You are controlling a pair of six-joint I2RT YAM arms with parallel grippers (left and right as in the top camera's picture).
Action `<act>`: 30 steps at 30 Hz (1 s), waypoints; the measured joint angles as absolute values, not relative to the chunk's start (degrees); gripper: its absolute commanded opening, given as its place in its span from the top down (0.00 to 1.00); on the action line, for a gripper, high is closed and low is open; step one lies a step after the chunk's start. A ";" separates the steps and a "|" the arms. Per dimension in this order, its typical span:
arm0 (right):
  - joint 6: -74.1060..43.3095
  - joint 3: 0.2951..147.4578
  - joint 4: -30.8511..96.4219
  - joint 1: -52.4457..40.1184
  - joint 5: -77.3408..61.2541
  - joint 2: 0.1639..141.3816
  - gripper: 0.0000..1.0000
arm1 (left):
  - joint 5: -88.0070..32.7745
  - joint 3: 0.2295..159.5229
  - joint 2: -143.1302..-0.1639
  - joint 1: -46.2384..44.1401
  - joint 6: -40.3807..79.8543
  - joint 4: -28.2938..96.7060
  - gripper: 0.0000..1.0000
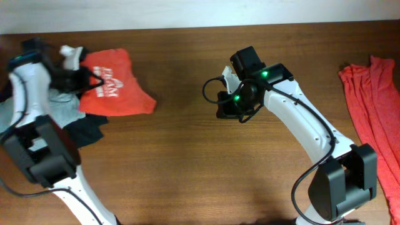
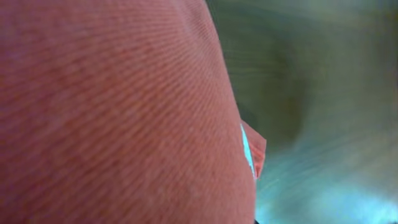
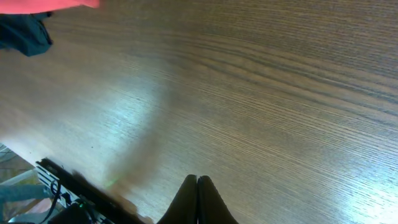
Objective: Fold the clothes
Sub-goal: 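Carry the folded shirt with the left gripper onto the left clothes pile, then release the shirt on the pile and lift the left gripper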
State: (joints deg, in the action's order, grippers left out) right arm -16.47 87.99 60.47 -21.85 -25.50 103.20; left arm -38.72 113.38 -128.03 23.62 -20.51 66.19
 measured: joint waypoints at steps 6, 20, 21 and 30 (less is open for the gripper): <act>-16.51 87.99 60.47 -21.85 -25.28 103.20 0.96 | -42.68 113.38 -128.03 36.05 -20.34 67.31 1.00; -16.47 87.99 60.20 -21.85 -24.18 103.20 0.95 | -48.47 114.06 -126.76 54.02 -20.34 68.27 0.84; -16.51 87.99 60.18 -21.85 -24.18 103.20 0.96 | -48.18 114.06 -126.72 54.85 -20.32 68.49 0.71; -16.47 87.99 59.96 -21.85 -24.16 103.20 0.96 | -44.36 114.21 -125.91 56.58 -17.87 71.55 0.35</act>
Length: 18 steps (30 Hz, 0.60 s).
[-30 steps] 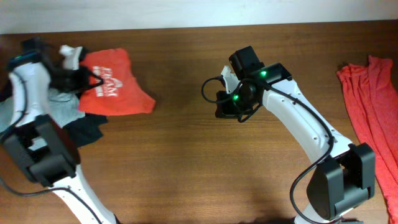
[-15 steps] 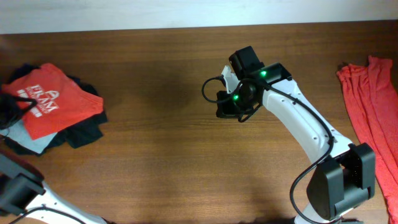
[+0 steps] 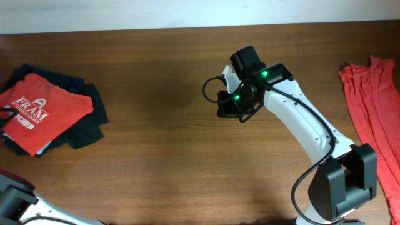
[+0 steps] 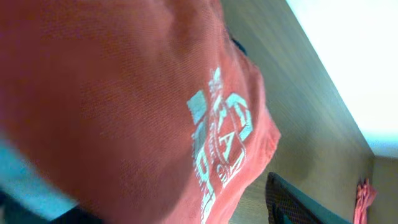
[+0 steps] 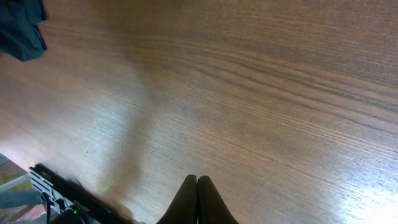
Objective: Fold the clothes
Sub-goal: 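Release the shirt on the pile and lift the left gripper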
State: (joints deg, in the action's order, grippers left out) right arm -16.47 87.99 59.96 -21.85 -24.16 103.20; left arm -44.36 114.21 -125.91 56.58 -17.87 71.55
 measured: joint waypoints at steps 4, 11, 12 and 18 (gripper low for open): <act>-16.45 87.99 61.82 -21.85 -23.99 103.20 0.96 | -41.60 115.11 -123.90 60.20 -14.31 72.20 0.36; -16.47 87.99 61.76 -21.85 -23.31 103.20 0.95 | -42.83 117.08 -111.63 69.41 -10.31 71.59 0.99; -16.49 87.99 61.73 -21.85 -22.98 103.20 0.95 | -42.98 117.43 -110.34 68.93 -10.24 71.53 0.99; -16.49 87.99 61.80 -21.85 -21.45 103.20 0.95 | -36.42 118.08 -110.30 53.52 -11.44 69.34 0.99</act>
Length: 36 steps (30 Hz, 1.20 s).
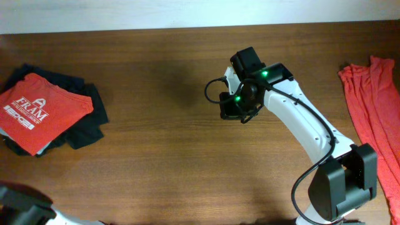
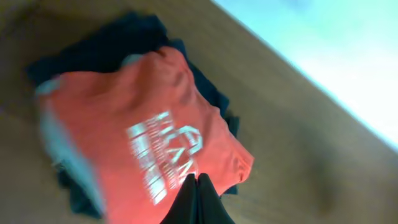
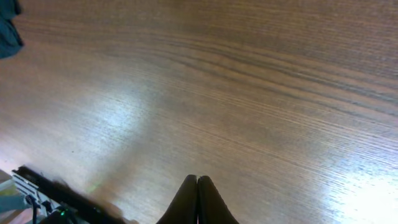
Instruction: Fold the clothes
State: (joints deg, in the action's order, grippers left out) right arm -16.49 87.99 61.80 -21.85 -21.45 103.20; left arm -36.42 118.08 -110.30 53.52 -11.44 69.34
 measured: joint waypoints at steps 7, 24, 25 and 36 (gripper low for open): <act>-16.43 87.99 61.95 -21.85 -21.12 103.20 0.95 | -20.23 117.97 -120.81 42.35 -8.99 61.23 0.99; -16.49 87.99 63.94 -21.85 -20.99 103.22 0.95 | -19.14 117.89 -129.93 48.95 -3.99 63.90 0.91; -16.47 87.99 63.92 -21.85 -20.97 103.22 0.95 | -20.23 118.08 -129.12 48.95 -3.92 64.66 0.88; -11.90 89.62 59.55 -20.32 -20.78 93.21 0.76 | -31.77 123.57 -97.17 34.74 -14.72 72.58 0.49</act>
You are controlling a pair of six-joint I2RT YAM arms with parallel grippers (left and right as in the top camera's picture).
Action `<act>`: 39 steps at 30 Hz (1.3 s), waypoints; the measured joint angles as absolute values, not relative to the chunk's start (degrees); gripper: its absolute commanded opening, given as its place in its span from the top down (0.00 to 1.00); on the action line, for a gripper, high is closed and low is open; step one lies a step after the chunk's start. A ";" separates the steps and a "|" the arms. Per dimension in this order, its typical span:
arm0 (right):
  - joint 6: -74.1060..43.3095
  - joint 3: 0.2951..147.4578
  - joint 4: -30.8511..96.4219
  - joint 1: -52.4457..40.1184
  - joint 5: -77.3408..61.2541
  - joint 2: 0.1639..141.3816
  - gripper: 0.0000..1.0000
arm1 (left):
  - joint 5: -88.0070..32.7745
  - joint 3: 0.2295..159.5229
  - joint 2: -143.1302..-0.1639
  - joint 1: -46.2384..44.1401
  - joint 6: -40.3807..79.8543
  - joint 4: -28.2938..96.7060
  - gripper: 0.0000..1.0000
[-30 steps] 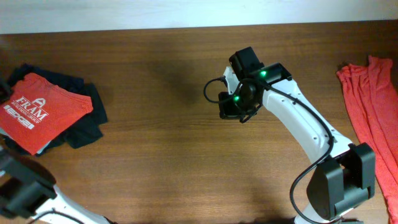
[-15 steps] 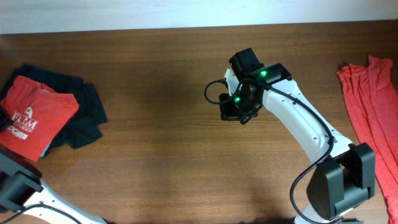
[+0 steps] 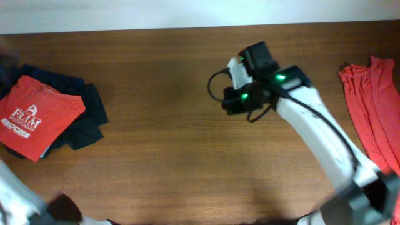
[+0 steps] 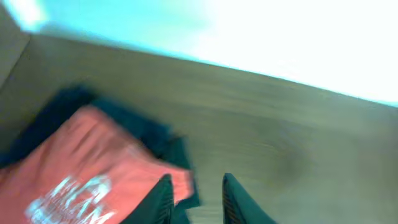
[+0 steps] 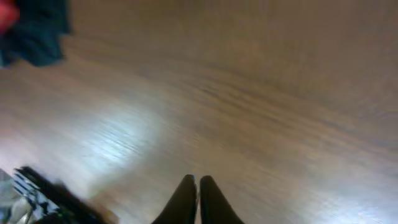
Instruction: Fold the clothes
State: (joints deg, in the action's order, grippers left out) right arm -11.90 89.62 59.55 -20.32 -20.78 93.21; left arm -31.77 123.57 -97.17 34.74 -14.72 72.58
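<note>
A folded red shirt with white lettering [image 3: 36, 120] lies on a pile of dark clothes [image 3: 87, 119] at the table's far left. In the left wrist view the same red shirt [image 4: 81, 168] and dark clothes [image 4: 134, 127] sit below and left of my left gripper [image 4: 196, 200], which is open, empty and above the table. My right gripper [image 5: 198, 200] is shut on nothing and hovers over bare wood near the table's middle. A loose red garment [image 3: 369, 100] lies spread at the right edge.
The right arm [image 3: 275, 87] reaches over the brown wooden table [image 3: 162, 162] right of centre. A corner of dark cloth [image 5: 34, 28] shows at the top left of the right wrist view. The left arm is only a blur at the overhead view's lower left corner.
My left gripper was shut and is now open, and its view has swung so the pile sits lower left. The right arm has shifted a little to the right, gripper still shut.
At first the red shirt lay farther right on the pile, with my left gripper close against it. Then it lay folded on the dark clothes at the far left, the left arm mostly out of the overhead view. The left gripper was then shut above the pile, and is now open.
</note>
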 measured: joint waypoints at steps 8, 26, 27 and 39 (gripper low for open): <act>-9.72 96.60 59.72 -7.90 -20.43 70.63 0.01 | -18.87 123.66 -86.70 10.52 -18.59 79.44 0.01; -8.78 96.62 71.37 -3.49 -20.38 63.37 0.01 | -15.55 122.93 -87.74 3.42 -15.16 91.09 0.01; -8.80 96.62 71.37 -3.49 -20.38 63.83 0.01 | -15.55 122.93 -87.74 3.42 -15.16 91.09 0.01; -8.80 96.57 71.42 -3.53 -20.36 72.38 0.01 | -15.55 122.91 -87.74 3.42 -15.16 91.09 0.01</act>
